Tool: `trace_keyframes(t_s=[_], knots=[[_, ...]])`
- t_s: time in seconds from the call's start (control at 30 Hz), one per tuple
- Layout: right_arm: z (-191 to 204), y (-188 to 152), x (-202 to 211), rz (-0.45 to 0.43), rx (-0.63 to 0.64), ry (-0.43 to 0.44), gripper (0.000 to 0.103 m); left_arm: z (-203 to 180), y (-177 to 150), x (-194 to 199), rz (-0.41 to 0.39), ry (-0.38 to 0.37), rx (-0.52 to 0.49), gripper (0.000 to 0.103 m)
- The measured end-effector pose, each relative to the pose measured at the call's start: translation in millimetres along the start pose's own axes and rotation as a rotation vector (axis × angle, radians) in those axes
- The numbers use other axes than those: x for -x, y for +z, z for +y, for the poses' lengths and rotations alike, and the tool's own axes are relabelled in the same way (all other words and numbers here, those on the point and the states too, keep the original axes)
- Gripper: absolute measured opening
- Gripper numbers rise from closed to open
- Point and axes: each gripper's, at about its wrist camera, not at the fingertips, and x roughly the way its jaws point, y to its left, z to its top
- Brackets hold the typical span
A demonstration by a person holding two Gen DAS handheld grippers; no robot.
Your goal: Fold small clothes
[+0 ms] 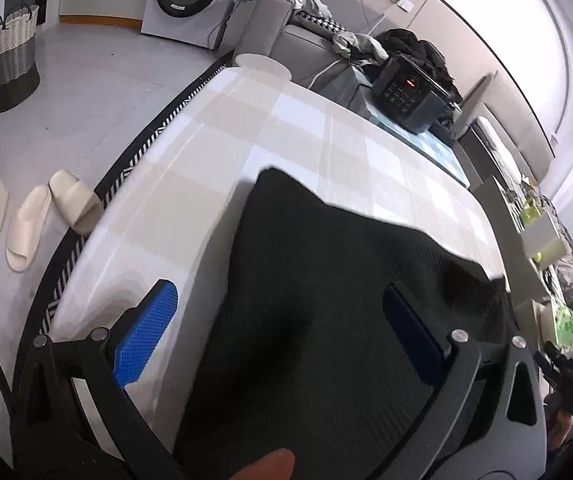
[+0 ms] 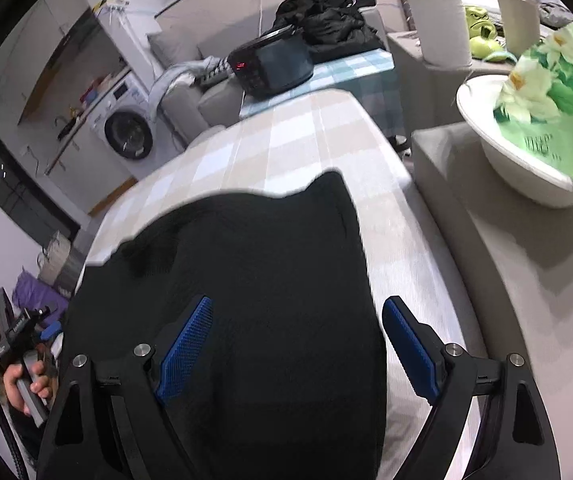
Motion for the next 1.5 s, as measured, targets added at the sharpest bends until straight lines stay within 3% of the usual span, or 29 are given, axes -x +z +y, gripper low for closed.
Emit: trace_keyframes(t_s=[0.1,0.23,0.27,0.37,0.47,0.6,0.73,0.8,0.93,1.03,1.3,1.4,1.5], knots=[[-4,11,-4,-0.046,-0.041,0.001,0.088,3,16,-21,0.016,0.019,0.014,0.101],[-4,26,-24,0.004,-0.040,0.000,0.088,4,33,-48,0.061,0.024,0.027,0.099],[-4,28,-32,0.035,-0.037,0.000,0.088,5,37,-54,0.063,0.014,0.030,0.094],[-6,34,-51,0.086,-0.032,0.003,0.088,7,43,-70,0.077,-0.017,0.047,0.062],[-12,41,-65,0.104,-0.047,-0.016,0.088,4,48,-79,0.080,-0.041,0.026,0.049],[-11,51,-81,0.120,-0.043,-0.029,0.088,-1,51,-86,0.085,-0.033,-0.007,0.048],[1,61,-99,0.153,0.018,-0.047,0.075,-13,49,-90,0.084,-0.017,-0.073,0.045],[9,63,-107,0.168,0.068,-0.075,0.069,-17,49,-91,0.087,-0.006,-0.100,0.031],[15,63,-120,0.183,0.146,-0.186,0.032,-19,48,-89,0.074,-0.009,-0.127,0.010],[10,63,-116,0.154,0.151,-0.194,0.005,-16,48,-80,0.049,-0.038,-0.120,0.006],[10,75,-46,-0.103,0.136,0.057,0.005,-7,52,-42,-0.059,-0.154,-0.090,0.005],[7,81,-29,-0.162,0.114,0.056,0.005,0,57,-33,-0.081,-0.197,-0.053,0.005],[0,84,-30,-0.184,0.095,0.004,0.004,10,62,-37,-0.078,-0.165,-0.013,0.005]])
